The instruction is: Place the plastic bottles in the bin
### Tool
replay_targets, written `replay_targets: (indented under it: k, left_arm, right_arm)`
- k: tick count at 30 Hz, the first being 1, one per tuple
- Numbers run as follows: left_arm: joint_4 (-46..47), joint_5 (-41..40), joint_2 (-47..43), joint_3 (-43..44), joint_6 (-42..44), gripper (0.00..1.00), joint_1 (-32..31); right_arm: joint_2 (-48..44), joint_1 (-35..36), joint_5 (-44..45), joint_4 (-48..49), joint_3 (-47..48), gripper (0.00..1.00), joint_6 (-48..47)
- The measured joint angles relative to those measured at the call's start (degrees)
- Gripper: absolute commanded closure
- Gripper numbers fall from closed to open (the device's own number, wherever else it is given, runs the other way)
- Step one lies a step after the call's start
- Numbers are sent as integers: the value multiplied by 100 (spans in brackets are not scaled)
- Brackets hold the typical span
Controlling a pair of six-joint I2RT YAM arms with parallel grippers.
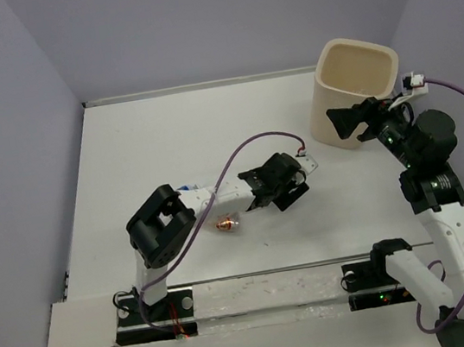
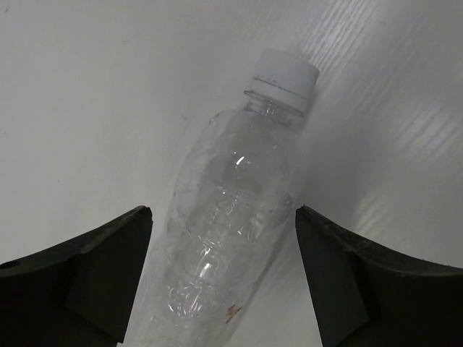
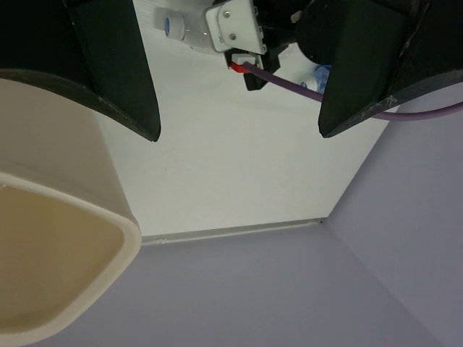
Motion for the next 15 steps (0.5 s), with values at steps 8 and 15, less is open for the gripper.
replay_targets:
  k: [8,15]
  left_arm:
    - [-24,7,127,7,96,41,92]
    - [24,46,133,7,120,60,92]
  right_arm:
    - [-472,0,-358,-20,33,6,68]
    - [-658,0,-719,-101,225,8,149]
